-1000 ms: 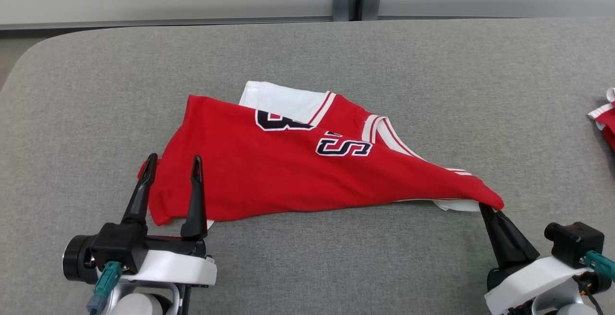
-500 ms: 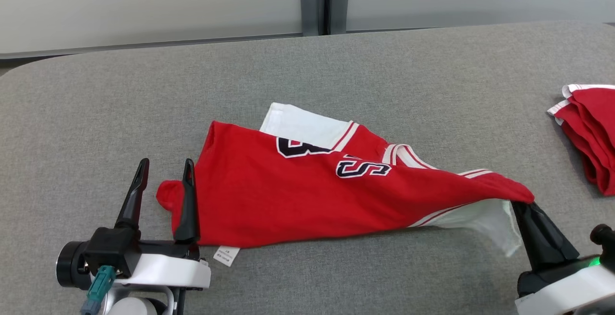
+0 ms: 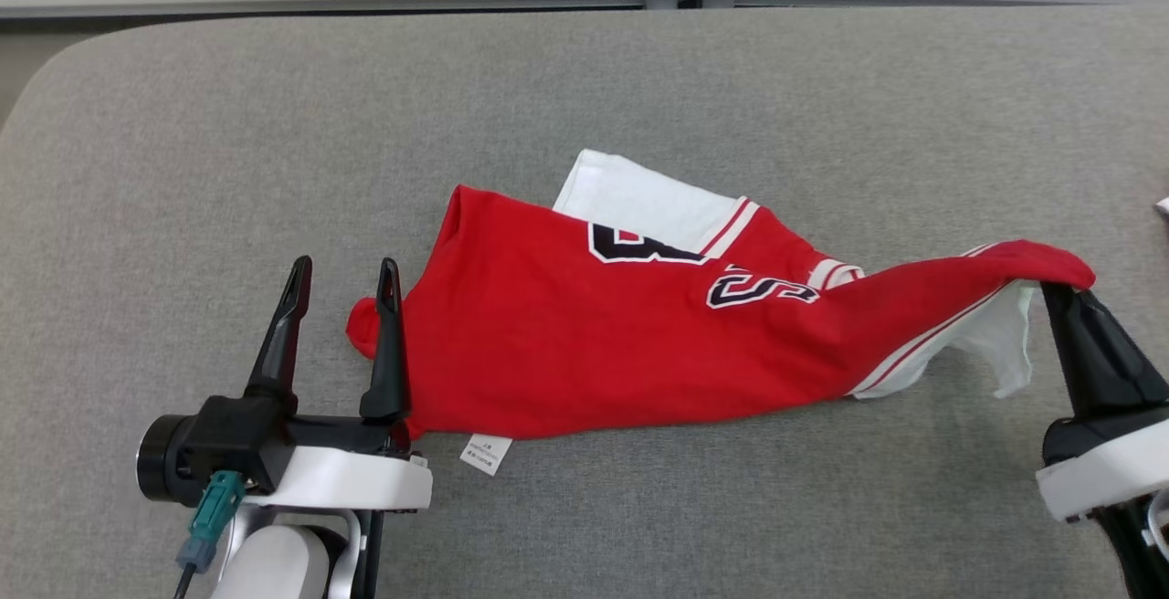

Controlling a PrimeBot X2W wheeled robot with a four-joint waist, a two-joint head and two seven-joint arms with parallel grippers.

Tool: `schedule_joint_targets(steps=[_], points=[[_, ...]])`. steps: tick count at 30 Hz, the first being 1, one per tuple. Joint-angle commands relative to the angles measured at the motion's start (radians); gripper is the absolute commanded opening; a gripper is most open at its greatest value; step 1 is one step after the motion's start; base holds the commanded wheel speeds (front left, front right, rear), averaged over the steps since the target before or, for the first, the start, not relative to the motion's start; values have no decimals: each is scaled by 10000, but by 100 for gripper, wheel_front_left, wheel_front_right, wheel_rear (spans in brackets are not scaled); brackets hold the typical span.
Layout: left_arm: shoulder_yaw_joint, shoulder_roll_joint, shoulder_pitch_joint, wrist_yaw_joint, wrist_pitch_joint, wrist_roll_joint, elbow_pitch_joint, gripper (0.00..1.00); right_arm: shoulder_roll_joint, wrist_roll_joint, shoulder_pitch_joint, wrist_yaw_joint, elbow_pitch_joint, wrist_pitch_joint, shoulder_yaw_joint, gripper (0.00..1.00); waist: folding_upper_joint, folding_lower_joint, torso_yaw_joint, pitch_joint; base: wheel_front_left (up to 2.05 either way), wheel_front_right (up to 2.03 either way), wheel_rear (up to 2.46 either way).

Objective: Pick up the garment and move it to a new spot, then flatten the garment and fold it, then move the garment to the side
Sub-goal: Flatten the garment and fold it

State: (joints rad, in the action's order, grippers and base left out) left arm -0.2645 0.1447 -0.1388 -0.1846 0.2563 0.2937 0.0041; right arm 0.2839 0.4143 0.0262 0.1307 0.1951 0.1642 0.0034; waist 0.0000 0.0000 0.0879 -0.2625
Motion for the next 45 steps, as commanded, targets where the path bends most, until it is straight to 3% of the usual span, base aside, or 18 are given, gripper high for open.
schedule_joint_targets(steps=[1,7,18,20,21,22,27,32,45], points=[[26,15,-168,32,46,-28,23,100,93,83,193,0,-91,-12,-54,0,0,0,416,-459,0,0,0],[29,-239,-545,111,87,-101,160,100,596,425,1584,0,-1218,-69,-73,0,0,0,836,-1295,0,0,0],[192,-552,-1089,428,94,-428,256,100,1170,1178,4474,0,-4766,-911,922,0,0,0,966,-1896,0,0,0],[220,-595,-1136,477,95,-485,303,100,1189,1260,4758,0,-5228,-1175,1213,49,0,0,923,-1884,0,0,0],[248,-611,-1141,500,95,-508,326,100,1186,1328,4829,0,-5404,-1298,1372,87,0,0,890,-1857,0,0,0],[275,-624,-1128,496,95,-549,347,100,1182,1354,4879,0,-5554,-1441,1528,100,0,0,844,-1819,0,0,0],[512,-661,-840,560,96,-667,525,100,1324,1268,4554,0,-5482,-2819,2026,100,0,0,519,-1385,0,0,0],[695,-553,-558,629,95,-760,656,100,1294,840,3815,0,-4707,-3533,1735,100,0,0,240,-881,0,0,0],[995,-134,716,682,95,-660,1154,100,153,-373,659,0,-2248,-2703,536,100,0,0,-191,518,0,0,0]])
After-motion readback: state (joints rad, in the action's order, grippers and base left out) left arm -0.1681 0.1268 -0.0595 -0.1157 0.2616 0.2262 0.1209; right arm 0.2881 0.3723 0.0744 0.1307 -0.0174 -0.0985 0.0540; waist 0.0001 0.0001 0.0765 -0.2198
